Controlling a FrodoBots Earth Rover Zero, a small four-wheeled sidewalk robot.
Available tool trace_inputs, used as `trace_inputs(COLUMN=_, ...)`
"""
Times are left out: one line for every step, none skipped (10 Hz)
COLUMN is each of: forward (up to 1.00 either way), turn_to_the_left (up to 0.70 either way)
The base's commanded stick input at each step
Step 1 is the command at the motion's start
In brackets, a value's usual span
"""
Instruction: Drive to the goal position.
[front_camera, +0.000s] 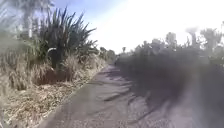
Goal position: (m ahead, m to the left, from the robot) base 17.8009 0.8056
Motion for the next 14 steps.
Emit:
trace_inputs(forward=0.45, turn_to_the_left=0.00)
trace_inputs(forward=0.45, turn_to_the_left=0.00)
trace_inputs(forward=0.45, turn_to_the_left=0.00)
trace_inputs(forward=0.45, turn_to_the_left=0.00)
trace_inputs(forward=0.45, turn_to_the_left=0.00)
trace_inputs(forward=0.45, turn_to_the_left=0.00)
trace_inputs(forward=0.45, turn_to_the_left=0.00)
trace_inputs(forward=0.45, turn_to_the_left=0.00)
trace_inputs(forward=0.45, turn_to_the_left=0.00)
trace_inputs(forward=0.45, turn_to_the_left=0.00)
trace_inputs(forward=0.45, turn_to_the_left=0.00)
trace_inputs(forward=0.45, turn_to_the_left=0.00)
trace_inputs(forward=0.45, turn_to_the_left=0.00)
trace_inputs(forward=0.45, turn_to_the_left=0.00)
